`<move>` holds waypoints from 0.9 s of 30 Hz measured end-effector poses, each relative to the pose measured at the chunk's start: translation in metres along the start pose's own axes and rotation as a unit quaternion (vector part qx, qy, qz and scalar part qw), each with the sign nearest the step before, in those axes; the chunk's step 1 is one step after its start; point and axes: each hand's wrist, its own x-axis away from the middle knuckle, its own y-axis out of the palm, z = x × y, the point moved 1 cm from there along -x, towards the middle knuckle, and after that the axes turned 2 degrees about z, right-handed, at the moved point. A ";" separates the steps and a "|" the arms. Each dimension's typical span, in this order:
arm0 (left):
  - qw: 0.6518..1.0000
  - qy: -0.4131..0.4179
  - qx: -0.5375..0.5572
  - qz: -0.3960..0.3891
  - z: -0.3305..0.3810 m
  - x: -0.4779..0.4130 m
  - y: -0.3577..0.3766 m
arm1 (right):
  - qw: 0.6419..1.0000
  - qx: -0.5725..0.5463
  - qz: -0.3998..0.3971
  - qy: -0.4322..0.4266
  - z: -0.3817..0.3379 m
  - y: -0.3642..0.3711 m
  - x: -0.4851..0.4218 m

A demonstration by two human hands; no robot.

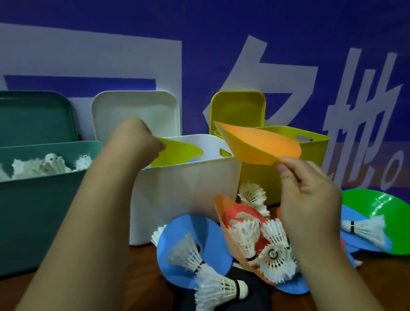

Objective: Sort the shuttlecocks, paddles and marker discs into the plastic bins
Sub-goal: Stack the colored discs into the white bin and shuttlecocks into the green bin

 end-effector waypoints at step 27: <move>0.967 0.218 -0.081 0.109 -0.004 0.008 -0.024 | 0.994 -0.091 -0.004 -0.057 -0.021 0.081 -0.019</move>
